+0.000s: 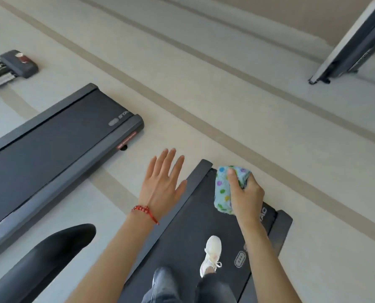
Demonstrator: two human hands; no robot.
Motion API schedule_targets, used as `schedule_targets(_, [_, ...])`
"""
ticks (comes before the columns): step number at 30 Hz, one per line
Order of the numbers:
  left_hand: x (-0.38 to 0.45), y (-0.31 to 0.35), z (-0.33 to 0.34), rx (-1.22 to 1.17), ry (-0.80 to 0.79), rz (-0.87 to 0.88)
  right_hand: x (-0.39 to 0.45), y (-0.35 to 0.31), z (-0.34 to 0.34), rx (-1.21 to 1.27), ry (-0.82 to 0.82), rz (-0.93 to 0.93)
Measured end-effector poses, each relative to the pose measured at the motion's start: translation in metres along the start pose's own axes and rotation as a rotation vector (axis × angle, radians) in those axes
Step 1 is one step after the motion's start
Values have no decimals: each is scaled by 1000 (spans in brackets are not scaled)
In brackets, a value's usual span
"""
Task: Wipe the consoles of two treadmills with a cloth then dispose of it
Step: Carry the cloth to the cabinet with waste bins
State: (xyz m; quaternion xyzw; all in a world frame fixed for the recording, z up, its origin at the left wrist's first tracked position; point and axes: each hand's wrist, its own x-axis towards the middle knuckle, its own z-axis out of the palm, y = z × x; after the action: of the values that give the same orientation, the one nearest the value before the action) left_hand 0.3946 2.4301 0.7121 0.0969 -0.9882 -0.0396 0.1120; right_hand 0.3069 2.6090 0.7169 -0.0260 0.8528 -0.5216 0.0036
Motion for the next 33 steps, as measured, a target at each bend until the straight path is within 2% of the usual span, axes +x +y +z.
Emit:
schedule_targets(8, [103,83,37,-41,12,91,111,32,-68,20,107,57])
schedule_targets(13, [154,108,52,-44,4,135,159,48,-86,-9,157,93])
schedule_targets(23, [275,91,96,-31,-58,201,269,52,-54,6,168,181])
schedule_targets(33, [422,68,116,-65,-33,256,388,37,-28,16,192,194])
